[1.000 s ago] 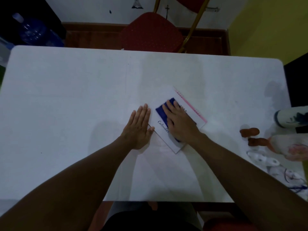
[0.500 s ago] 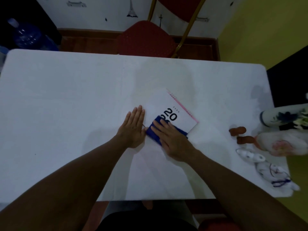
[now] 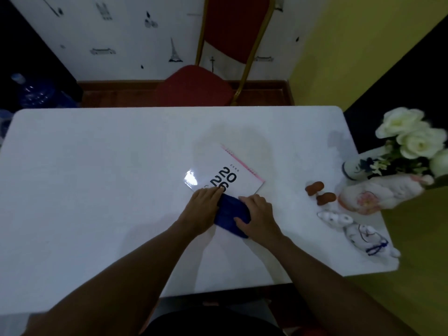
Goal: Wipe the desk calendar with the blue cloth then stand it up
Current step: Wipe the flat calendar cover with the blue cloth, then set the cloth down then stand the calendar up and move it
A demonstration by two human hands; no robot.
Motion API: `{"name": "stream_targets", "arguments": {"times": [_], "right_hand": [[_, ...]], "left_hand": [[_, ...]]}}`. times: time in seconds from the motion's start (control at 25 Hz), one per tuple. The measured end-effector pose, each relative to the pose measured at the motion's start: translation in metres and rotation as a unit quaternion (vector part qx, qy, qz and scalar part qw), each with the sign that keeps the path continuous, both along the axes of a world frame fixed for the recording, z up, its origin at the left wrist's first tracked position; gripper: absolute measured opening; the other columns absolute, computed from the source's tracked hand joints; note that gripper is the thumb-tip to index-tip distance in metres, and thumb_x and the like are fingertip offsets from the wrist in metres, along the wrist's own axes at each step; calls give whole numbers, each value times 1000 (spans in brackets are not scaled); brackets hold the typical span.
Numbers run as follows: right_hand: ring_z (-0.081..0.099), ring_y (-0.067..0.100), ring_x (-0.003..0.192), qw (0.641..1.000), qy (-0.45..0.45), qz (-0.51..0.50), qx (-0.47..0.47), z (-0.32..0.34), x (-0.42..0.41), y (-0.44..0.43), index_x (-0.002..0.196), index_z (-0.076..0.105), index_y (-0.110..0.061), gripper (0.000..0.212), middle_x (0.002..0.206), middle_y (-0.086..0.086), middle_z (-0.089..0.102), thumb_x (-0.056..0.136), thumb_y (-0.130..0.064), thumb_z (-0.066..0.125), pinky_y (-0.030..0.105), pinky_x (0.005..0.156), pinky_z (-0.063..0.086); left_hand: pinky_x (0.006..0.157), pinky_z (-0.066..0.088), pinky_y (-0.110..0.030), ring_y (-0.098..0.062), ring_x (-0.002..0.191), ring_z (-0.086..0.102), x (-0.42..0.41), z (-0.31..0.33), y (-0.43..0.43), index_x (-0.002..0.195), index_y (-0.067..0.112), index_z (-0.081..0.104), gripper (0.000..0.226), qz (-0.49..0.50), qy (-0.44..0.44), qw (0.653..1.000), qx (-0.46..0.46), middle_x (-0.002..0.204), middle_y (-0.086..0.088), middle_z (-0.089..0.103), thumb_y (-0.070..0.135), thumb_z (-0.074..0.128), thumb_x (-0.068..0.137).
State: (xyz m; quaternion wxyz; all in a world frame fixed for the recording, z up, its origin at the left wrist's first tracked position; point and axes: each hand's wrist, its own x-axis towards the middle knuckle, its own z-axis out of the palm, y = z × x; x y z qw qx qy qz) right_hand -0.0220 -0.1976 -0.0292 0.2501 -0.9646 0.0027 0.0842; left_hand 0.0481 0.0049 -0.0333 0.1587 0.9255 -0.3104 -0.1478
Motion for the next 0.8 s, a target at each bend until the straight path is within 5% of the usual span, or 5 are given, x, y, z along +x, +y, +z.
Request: {"name": "stream_targets", "arguments": {"times": [0.2,0.44,0.56,0.64,0.8], "right_hand": [[48,23,101,995,92,-3,-47,13,17,7,96,63,-27,21,95,-4,52,77,-34,71,33,79,30],[64,18,78,993,69,9,97,40,0,-5,94,56,-30,23,89,-3,68,81,-15,68,38,71,59],[71,22,97,992,-94,44,70,41,-27,-7,119,71,-21,39,110,3,77,81,-8,73,35,85,59],[71,25,111,982,-154,110,21,24,-59,-8,115,77,-13,39,122,7,75,76,-8,79,39,95,58],[45,21,144,983,-37,177,-17,-12,-115,-6,142,59,-12,61,157,6,46,86,-35,69,37,114,42]], "left_hand": [[90,41,-36,-25,101,50,-4,11,-3,117,12,67,26,0,-49,998,39,110,-9,59,18,63,93],[80,49,-30,-14,88,57,-30,42,9,113,21,58,18,56,76,989,-115,105,-2,65,24,47,99],[100,47,-27,-14,115,59,-61,39,26,143,26,41,41,40,66,989,-128,135,0,59,30,42,102],[120,27,-31,-12,138,43,-83,28,39,154,26,28,54,-29,79,991,-107,156,1,42,36,40,102],[125,-6,-35,-13,155,-5,-114,-3,48,159,23,1,65,-63,132,988,44,167,3,-5,52,15,102]]}}
